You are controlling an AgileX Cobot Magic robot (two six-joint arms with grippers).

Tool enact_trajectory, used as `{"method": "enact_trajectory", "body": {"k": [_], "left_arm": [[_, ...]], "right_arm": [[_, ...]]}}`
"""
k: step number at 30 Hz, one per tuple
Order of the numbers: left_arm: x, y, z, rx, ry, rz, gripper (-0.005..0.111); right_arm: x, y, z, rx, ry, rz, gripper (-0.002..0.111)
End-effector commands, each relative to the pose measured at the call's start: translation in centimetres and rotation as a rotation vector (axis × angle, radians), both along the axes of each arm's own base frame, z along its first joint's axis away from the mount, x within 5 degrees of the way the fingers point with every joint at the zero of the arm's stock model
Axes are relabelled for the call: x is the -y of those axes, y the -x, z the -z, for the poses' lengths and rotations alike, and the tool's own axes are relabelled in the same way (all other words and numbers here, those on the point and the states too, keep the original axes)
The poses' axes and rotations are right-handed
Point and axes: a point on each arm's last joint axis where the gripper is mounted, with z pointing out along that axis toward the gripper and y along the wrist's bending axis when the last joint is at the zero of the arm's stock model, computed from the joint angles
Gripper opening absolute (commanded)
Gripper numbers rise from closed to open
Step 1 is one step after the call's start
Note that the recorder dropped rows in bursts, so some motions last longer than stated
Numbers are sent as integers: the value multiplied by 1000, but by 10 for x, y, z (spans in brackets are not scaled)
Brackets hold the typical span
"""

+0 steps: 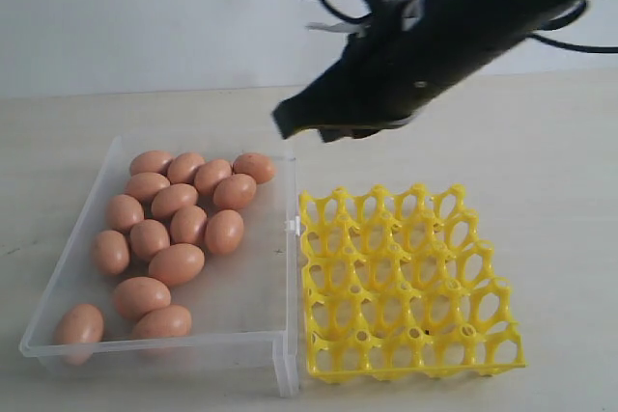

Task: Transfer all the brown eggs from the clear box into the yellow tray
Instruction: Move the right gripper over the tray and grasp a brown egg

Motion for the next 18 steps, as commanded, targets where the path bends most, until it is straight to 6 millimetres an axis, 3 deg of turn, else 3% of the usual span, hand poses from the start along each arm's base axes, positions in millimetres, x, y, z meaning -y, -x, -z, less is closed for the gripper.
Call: {"method": "enact_trajectory", "body": {"k": [1,7,18], "left_arm": [[1,0,-2,19,7,7,0],[1,0,-2,19,7,7,0],[1,0,-2,19,7,7,0]], "right_arm": [[-45,-19,20,-188,12,-14,20],[-94,-37,44,-326,10,9,54],[-125,-68,93,-411,122,74,58]]}}
